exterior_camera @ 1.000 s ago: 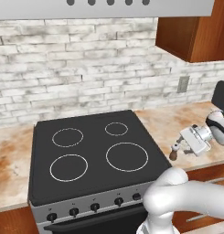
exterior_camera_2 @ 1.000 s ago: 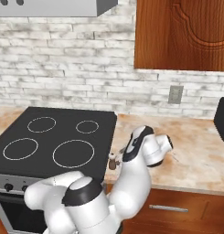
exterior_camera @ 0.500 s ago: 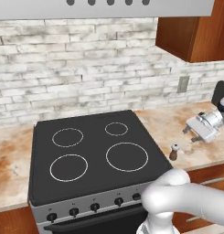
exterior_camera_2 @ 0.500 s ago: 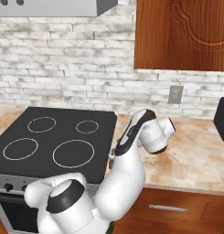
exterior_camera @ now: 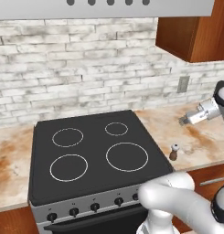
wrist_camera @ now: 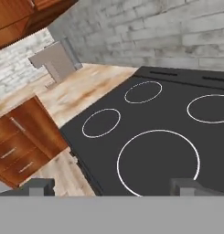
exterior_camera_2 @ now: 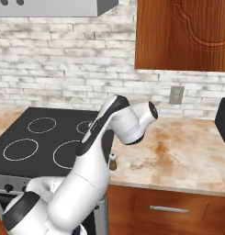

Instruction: Take 2 condiments from the cabinet and move them on the counter near the stove.Make sure the condiments are lined up with each other, next to each other.

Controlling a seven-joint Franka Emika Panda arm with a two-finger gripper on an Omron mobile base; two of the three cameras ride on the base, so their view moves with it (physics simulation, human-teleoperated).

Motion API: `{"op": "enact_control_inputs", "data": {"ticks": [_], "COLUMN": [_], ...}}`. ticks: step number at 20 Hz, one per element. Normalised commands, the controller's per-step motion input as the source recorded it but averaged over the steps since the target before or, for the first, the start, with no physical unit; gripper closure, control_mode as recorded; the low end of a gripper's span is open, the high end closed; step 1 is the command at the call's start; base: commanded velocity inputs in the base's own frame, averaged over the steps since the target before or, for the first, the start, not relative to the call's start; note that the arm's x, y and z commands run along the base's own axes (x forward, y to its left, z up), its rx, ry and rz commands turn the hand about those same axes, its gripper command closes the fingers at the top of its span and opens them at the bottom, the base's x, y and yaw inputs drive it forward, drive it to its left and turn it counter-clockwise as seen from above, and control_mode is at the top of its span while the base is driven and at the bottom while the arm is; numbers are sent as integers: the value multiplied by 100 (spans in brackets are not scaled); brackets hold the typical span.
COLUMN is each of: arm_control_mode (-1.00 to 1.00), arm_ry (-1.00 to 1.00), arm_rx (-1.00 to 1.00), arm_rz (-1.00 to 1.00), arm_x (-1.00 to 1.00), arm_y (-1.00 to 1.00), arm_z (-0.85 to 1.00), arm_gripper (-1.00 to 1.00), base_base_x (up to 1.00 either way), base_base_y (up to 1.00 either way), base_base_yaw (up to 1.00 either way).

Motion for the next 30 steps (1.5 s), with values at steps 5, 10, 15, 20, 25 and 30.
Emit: {"op": "enact_control_inputs", "data": {"ticks": [5,10,15,20,25,30], "arm_control_mode": [-100,-100,-100,-100,-100,-100], "arm_ry": [36,31,15,2,2,1], "arm_rx": [-1,-12,-17,-12,-8,-13], "arm_rz": [-46,-45,-31,-4,0,0], "arm_x": [-1,5,4,-10,-21,-50], "arm_y": [77,81,73,23,1,0], "arm_z": [55,21,6,14,44,36], "arm_gripper": [-100,-100,-100,-100,-100,-100], "base_base_x": [0,0,0,0,0,0], "base_base_y": [0,0,0,0,0,0], "base_base_yaw": [0,0,0,0,0,0]}}
